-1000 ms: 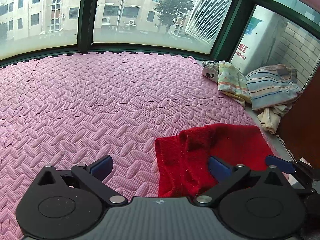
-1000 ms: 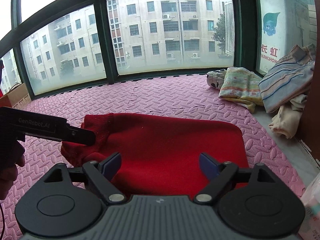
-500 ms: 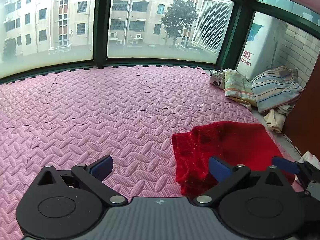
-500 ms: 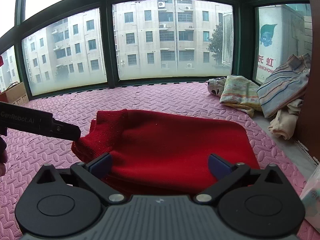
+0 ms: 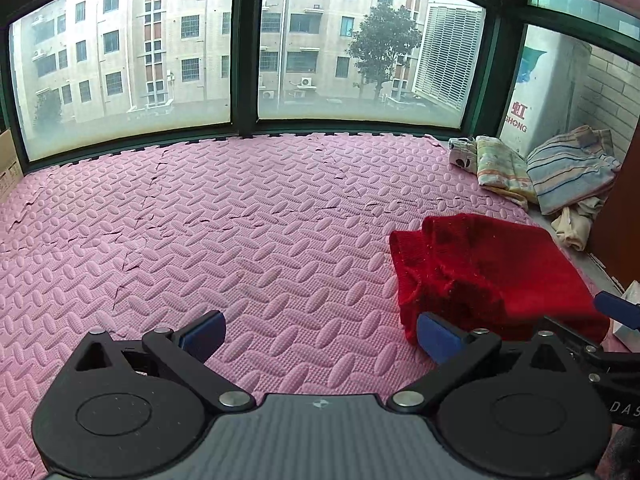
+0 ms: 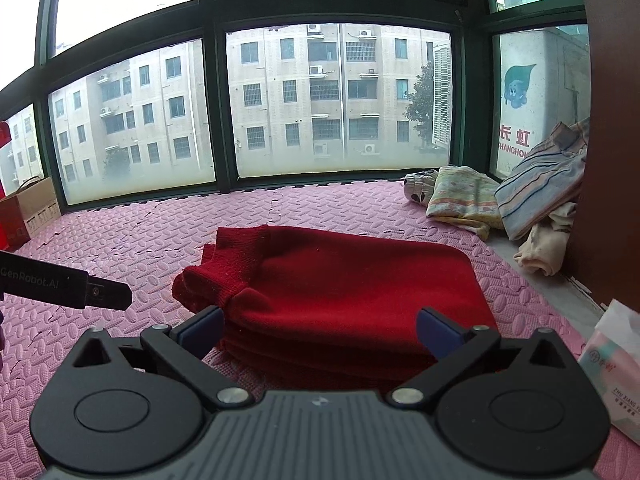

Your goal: Fold clothes

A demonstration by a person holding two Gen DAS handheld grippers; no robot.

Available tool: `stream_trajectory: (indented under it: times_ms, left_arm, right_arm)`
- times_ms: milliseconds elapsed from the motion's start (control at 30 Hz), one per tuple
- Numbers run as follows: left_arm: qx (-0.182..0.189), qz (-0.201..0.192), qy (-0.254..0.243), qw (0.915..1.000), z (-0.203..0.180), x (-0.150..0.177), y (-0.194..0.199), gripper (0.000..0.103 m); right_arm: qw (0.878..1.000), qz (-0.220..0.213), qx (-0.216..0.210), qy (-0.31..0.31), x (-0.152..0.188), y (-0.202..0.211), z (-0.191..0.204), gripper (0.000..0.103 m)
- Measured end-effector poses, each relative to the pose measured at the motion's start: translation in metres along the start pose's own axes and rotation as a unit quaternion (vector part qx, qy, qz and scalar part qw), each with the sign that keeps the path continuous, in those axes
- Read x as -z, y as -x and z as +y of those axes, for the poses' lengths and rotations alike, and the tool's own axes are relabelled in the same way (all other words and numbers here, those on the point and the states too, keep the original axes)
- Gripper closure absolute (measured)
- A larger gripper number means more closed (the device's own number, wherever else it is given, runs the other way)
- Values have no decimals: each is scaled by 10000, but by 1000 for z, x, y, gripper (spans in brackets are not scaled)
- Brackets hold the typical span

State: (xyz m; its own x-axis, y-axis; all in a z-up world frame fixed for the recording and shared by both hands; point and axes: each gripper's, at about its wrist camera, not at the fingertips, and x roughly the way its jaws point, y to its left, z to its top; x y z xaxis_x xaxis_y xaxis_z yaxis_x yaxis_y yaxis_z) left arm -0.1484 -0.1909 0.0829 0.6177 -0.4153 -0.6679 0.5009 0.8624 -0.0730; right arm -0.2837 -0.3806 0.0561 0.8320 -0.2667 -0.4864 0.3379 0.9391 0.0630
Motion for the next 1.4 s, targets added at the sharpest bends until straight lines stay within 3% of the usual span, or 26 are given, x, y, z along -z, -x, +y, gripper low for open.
stream_trajectory:
  times_ms: [567,1400]
  left_arm:
    - [-290,215,-535,9979,-11,36,24,0]
    - [-631,589,-616,9944,-24,51,31,0]
  right_arm:
    - [9991,259,344,-26,28,22,11,0]
    - [9941,631,834,-275,47,29,2,0]
